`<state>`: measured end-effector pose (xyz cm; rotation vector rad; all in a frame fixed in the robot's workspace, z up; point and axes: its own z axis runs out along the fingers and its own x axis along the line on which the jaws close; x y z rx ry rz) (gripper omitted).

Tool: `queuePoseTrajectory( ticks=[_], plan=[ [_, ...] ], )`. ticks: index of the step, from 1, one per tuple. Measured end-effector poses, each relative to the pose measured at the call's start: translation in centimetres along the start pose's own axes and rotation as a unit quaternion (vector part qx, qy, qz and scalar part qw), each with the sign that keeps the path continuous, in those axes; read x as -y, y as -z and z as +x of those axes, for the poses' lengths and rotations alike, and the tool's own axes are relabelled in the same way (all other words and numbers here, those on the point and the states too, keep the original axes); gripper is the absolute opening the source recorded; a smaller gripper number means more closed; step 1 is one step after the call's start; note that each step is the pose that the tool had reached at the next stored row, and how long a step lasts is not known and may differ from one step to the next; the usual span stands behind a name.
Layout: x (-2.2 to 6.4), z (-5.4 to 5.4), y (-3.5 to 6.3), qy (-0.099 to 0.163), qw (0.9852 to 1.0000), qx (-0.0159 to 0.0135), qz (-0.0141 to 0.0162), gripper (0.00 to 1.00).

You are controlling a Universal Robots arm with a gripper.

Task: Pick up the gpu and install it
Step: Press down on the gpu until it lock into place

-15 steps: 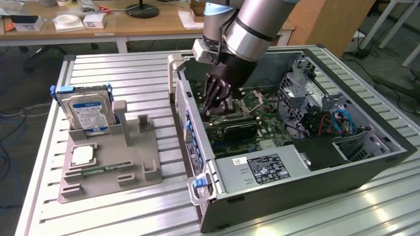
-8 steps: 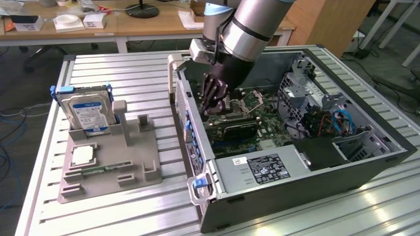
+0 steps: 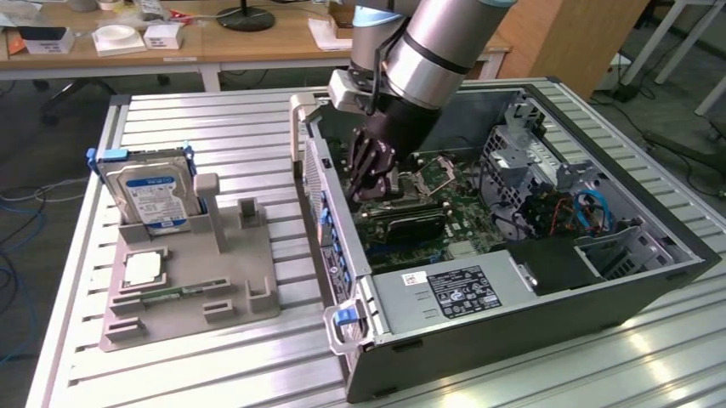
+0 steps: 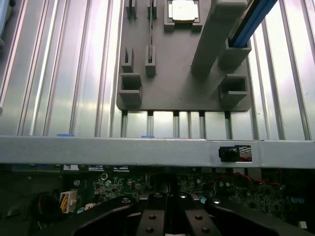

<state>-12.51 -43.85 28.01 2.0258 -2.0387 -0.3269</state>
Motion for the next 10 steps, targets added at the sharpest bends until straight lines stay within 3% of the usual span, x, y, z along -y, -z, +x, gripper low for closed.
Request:
queuePoseTrajectory(
  ticks=[5, 10],
  plan=[
    [0.1, 0.0, -0.01, 0.0, 1.0, -0.0001, -0.0004, 0.1],
    [1.29, 0.0, -0.15, 0.0, 1.0, -0.0001, -0.0026, 0.1]
  ],
)
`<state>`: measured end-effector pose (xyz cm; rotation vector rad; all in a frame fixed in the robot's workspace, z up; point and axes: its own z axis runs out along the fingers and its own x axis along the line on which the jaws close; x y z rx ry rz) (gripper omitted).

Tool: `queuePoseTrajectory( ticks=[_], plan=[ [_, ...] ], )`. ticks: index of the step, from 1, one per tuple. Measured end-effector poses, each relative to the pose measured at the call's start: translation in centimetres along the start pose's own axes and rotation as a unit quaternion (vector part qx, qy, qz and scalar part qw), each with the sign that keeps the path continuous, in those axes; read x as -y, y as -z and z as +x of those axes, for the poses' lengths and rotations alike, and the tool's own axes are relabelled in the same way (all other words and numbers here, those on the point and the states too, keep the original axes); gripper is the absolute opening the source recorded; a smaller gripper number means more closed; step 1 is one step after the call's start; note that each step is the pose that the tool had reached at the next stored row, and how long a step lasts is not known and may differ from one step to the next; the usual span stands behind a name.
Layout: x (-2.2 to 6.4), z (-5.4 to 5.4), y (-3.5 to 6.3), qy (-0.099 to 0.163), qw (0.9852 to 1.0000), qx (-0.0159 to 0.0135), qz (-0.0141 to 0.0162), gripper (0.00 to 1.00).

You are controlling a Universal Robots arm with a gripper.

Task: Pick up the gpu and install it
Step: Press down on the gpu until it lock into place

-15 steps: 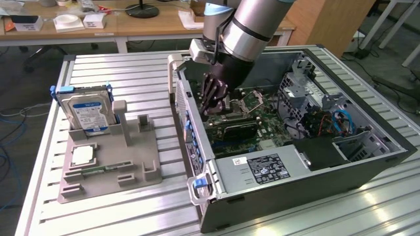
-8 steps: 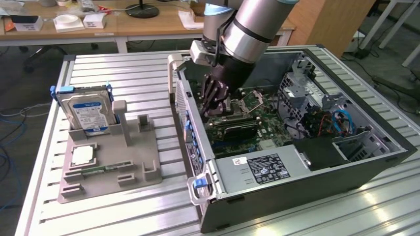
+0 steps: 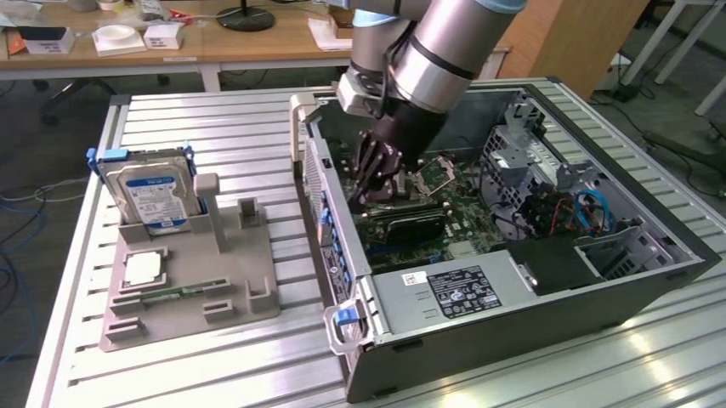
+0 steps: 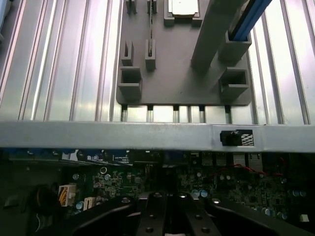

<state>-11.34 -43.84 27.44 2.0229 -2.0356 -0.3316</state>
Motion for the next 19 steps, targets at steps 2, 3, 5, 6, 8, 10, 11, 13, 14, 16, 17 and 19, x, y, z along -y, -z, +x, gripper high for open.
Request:
queuePoseTrajectory(
  ticks=[2, 3, 5, 6, 8, 10, 11, 13, 14, 16, 17, 19],
  plan=[
    [0.63, 0.0, 0.17, 0.0, 1.0, 0.0002, -0.0045, 0.1],
    [0.88, 0.0, 0.25, 0.0, 1.0, 0.0002, -0.0092, 0.1],
    [1.33, 0.0, 0.41, 0.0, 0.9997, 0.0, -0.0236, 0.1],
    [1.53, 0.0, 0.49, 0.001, 0.9994, -0.0001, -0.0334, 0.1],
    [1.78, 0.0, 0.58, 0.001, 0.9987, -0.0002, -0.0513, 0.1],
    [1.98, 0.0, 0.65, 0.001, 0.9976, -0.0004, -0.0693, 0.1],
    [2.07, 0.0, 0.68, 0.001, 0.9969, -0.0004, -0.0783, 0.1],
    [2.24, 0.0, 0.74, 0.002, 0.9954, -0.0005, -0.0962, 0.1],
    [2.32, 0.1, 0.77, 0.002, 0.9944, -0.0002, -0.1054, 0.1],
    [2.37, 0.3, 0.78, 0.002, 0.9934, 0.0003, -0.1144, 0.1],
    [2.39, 0.5, 0.79, 0.002, 0.9932, 0.0004, -0.1161, 0.1],
    [2.44, 0.9, 0.8, 0.002, 0.993, 0.0003, -0.1183, 0.1]
  ],
)
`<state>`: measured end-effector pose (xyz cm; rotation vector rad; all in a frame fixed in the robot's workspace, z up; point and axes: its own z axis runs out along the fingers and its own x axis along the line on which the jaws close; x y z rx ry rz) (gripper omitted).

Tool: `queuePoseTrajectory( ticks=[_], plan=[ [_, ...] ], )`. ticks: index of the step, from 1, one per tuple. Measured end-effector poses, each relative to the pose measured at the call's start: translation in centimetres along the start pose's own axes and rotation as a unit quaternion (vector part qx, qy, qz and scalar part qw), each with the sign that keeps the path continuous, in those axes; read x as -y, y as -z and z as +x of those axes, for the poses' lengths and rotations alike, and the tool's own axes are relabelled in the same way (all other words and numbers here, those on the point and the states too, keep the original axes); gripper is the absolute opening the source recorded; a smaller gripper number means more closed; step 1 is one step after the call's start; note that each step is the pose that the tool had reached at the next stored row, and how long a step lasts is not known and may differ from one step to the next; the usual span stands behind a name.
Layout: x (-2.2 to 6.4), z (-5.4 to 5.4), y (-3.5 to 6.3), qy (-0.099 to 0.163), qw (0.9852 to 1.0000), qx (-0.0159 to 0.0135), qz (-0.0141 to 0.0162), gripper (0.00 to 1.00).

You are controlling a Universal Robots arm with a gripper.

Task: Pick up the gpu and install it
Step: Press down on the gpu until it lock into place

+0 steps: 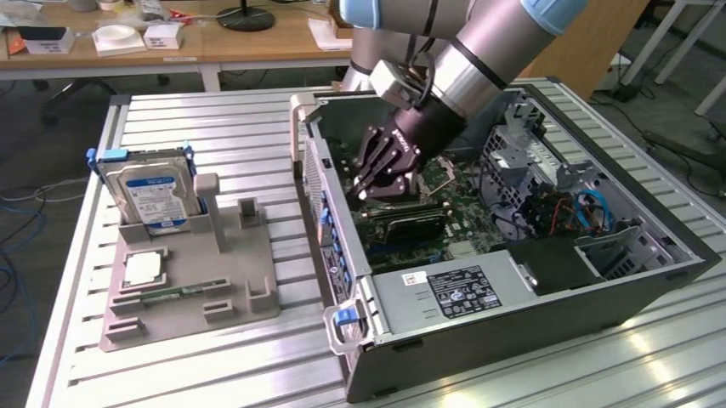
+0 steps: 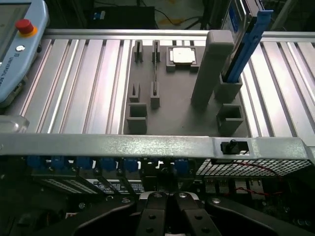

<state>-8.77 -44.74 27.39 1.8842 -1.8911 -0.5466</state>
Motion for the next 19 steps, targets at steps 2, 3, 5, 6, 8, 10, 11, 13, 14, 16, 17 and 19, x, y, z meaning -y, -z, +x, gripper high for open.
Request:
queuePoseTrajectory(
  ticks=[2, 3, 5, 6, 8, 10, 11, 13, 14, 16, 17, 19],
  plan=[
    [0.05, 0.34, 0.02, 0.0, 1.0, 0.0001, -0.0013, 0.1],
    [0.05, 0.41, 0.02, 0.0, 1.0, 0.0, -0.0015, 0.1],
    [0.06, 0.42, 0.0, 0.0, 1.0, 0.0002, -0.0015, 0.1],
    [0.09, 0.42, -0.06, 0.0, 1.0, 0.0003, -0.0016, 0.1],
    [0.22, 0.43, -0.25, 0.0, 1.0, 0.0001, -0.0027, 0.1],
    [0.33, 0.43, -0.43, 0.0, 1.0, 0.0, -0.0039, 0.1],
    [0.37, 0.43, -0.49, 0.0, 1.0, -0.0001, -0.0042, 0.1],
    [0.44, 0.43, -0.6, 0.0, 1.0, -0.0001, -0.0045, 0.1],
    [0.48, 0.43, -0.65, 0.0, 1.0, -0.0001, -0.0046, 0.1],
    [0.53, 0.43, -0.73, 0.0, 1.0, -0.0001, -0.0046, 0.1],
    [0.55, 0.43, -0.76, 0.0, 1.0, -0.0001, -0.0046, 0.1],
    [0.61, 0.43, -0.84, 0.0, 1.0, -0.0001, -0.0046, 0.1]
  ],
)
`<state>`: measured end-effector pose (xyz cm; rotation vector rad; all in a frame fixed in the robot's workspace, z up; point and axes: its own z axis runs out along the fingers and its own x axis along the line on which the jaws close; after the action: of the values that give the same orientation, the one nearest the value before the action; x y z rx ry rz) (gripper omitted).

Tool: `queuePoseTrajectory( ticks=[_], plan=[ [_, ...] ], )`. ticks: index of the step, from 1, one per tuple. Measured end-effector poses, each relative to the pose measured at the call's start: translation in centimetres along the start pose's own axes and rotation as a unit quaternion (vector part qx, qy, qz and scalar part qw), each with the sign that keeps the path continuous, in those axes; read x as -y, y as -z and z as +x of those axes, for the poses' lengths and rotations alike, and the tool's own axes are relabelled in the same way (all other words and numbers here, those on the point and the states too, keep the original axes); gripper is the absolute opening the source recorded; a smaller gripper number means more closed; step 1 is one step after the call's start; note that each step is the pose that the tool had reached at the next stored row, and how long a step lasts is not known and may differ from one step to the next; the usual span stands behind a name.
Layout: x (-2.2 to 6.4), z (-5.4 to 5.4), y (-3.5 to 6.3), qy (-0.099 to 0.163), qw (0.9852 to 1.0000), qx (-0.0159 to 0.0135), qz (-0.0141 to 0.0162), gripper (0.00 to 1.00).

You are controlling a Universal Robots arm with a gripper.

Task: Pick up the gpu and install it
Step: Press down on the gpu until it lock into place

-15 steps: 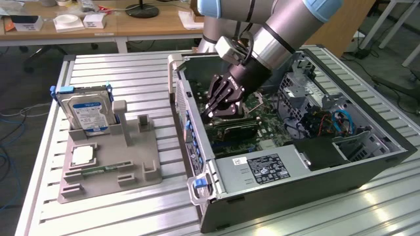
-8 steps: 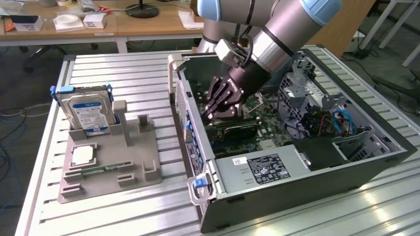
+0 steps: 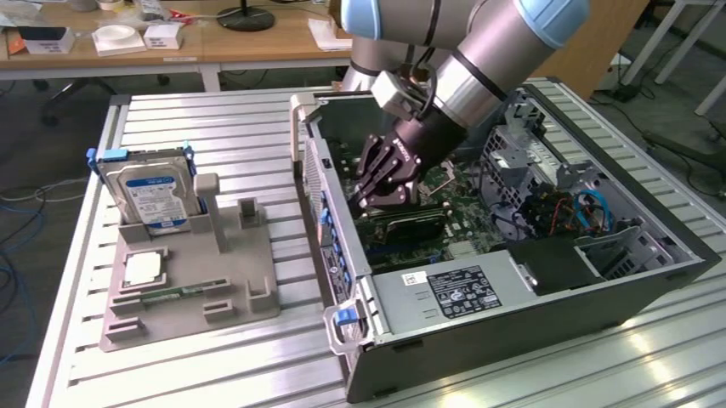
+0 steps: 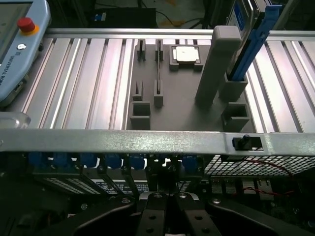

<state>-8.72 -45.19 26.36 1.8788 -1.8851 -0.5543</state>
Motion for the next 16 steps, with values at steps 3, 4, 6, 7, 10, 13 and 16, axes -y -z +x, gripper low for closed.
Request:
queuePoseTrajectory(
  ticks=[3, 4, 6, 7, 10, 13, 16],
  plan=[
    [0.75, 0.0, 0.36, 0.0, 1.0, 0.0004, -0.0015, 0.1],
    [0.94, 0.0, 0.5, 0.0, 1.0, 0.0004, -0.0036, 0.1],
    [1.24, 0.0, 0.72, 0.0, 1.0, 0.0004, -0.0077, 0.1],
    [1.27, 0.0, 0.74, 0.0, 1.0, 0.0004, -0.0099, 0.1],
    [1.21, 0.0, 0.75, 0.0, 0.9999, 0.0004, -0.0123, 0.1],
    [0.99, 0.0, 1.05, 0.001, 0.9999, 0.0004, -0.0123, 0.1],
    [0.69, 0.0, 1.29, 0.0, 0.9999, 0.0004, -0.0119, 0.1]
  ],
)
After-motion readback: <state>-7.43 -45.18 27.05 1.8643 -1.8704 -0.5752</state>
